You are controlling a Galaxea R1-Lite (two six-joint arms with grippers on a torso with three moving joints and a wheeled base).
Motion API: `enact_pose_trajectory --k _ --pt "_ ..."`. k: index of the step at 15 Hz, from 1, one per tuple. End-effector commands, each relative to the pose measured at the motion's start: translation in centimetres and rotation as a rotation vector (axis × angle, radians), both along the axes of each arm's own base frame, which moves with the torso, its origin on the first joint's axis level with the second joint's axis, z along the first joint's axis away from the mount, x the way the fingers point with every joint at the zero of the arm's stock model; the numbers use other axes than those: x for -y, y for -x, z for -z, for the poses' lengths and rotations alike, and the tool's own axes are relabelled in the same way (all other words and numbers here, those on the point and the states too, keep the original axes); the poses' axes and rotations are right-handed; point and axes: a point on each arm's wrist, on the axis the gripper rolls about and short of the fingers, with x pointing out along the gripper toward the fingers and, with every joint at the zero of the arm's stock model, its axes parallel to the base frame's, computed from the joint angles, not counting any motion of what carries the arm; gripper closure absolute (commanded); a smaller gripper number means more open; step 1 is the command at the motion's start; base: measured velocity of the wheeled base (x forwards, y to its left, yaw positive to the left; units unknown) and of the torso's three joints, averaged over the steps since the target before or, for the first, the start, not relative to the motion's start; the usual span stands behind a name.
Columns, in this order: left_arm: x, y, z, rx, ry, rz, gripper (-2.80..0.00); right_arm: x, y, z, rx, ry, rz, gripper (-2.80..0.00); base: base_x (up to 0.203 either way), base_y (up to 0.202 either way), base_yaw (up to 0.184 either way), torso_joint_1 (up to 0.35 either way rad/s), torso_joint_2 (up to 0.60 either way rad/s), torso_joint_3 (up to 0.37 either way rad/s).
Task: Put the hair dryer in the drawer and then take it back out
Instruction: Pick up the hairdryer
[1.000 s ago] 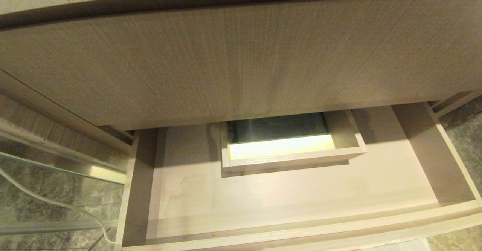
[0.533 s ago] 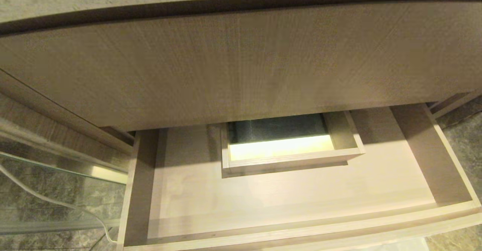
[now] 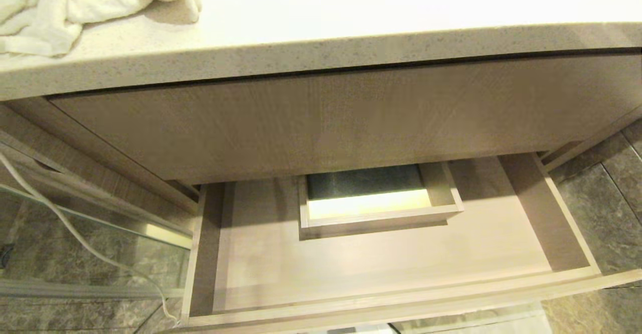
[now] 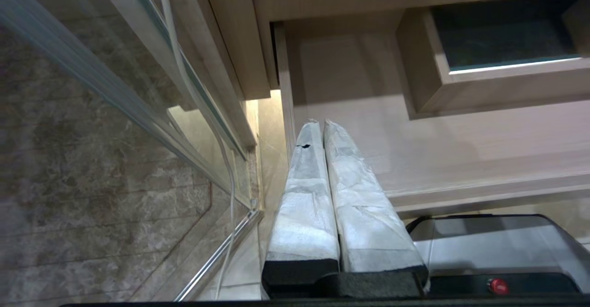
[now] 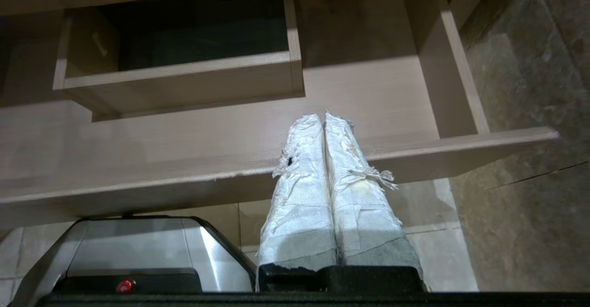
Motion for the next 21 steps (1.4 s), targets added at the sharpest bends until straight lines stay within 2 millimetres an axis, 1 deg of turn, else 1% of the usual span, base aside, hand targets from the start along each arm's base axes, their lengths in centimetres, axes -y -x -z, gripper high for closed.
enact_pose_trajectory --k 1,4,17,21 --pt "0.0 0.0 0.02 0.001 0.0 0.0 0.0 0.0 -0.01 0.0 -0.002 0.0 0.0 0.0 0.0 0.0 0.0 0.479 -0.49 -0.221" --pt "0.0 0.01 -0.02 0.001 0.0 0.0 0.0 0.0 -0.01 0.0 -0.001 0.0 0.001 0.0 0.0 0.0 0.0 0.363 -0.5 -0.241" --pt "0.0 0.0 0.0 0.002 0.0 0.0 0.0 0.0 -0.02 -0.01 -0.002 0.004 0.0 0.0 0.0 0.0 0.0 0.294 -0.56 -0.271" --pt "0.0 0.0 -0.01 0.001 0.0 0.0 0.0 0.0 -0.01 0.0 -0.002 0.001 0.0 0.0 0.0 0.0 0.0 0.215 -0.41 -0.202"
